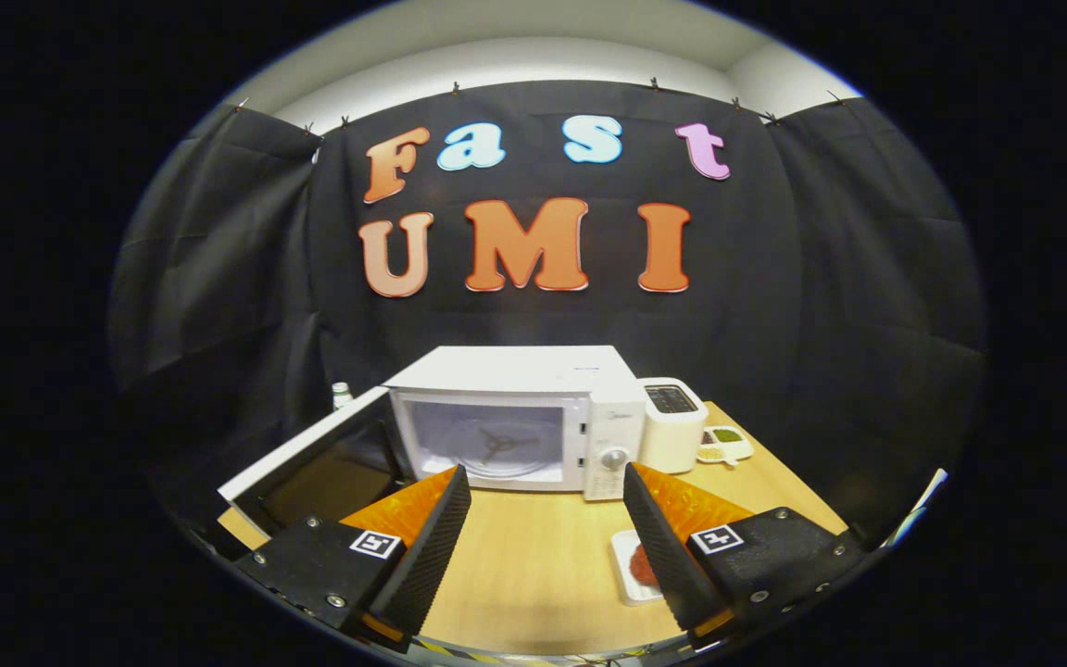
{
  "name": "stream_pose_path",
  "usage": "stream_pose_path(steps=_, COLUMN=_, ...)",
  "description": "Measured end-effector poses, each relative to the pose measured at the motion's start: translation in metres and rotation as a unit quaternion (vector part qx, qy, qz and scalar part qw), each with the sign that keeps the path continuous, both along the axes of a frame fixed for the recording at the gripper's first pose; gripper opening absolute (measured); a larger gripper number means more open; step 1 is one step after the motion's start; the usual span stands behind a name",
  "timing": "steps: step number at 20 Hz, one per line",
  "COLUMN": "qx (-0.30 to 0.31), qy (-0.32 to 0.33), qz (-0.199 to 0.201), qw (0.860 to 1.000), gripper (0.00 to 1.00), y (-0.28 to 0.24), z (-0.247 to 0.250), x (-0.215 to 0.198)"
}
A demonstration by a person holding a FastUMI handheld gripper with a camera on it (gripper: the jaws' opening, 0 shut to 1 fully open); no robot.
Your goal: Open the microwave, put the food inside, and close the microwave door.
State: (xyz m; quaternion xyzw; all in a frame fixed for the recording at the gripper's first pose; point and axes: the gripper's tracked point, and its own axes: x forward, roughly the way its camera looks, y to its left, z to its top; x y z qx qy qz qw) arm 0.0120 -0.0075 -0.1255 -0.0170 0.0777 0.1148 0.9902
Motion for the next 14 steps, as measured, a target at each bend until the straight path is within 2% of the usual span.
stream_pose_path(steps=4, qx=-0.009, qy=0.045, qz=-0.015, qw=0.999, gripper=0.98, y=-0.064, z=-0.057, x=0.032)
stream_pose_path(steps=7, qx=-0.006, qy=0.084, qz=-0.012, qw=0.996, gripper=0.98, y=-0.092, z=-0.107, x=0.052)
stream_pose_path(steps=10, qx=0.01, qy=0.137, qz=-0.004, qw=0.991, gripper=0.98, y=-0.103, z=-0.154, x=0.07)
stream_pose_path(steps=14, qx=0.039, qy=0.202, qz=0.022, qw=0.978, gripper=0.98, y=-0.093, z=-0.199, x=0.081)
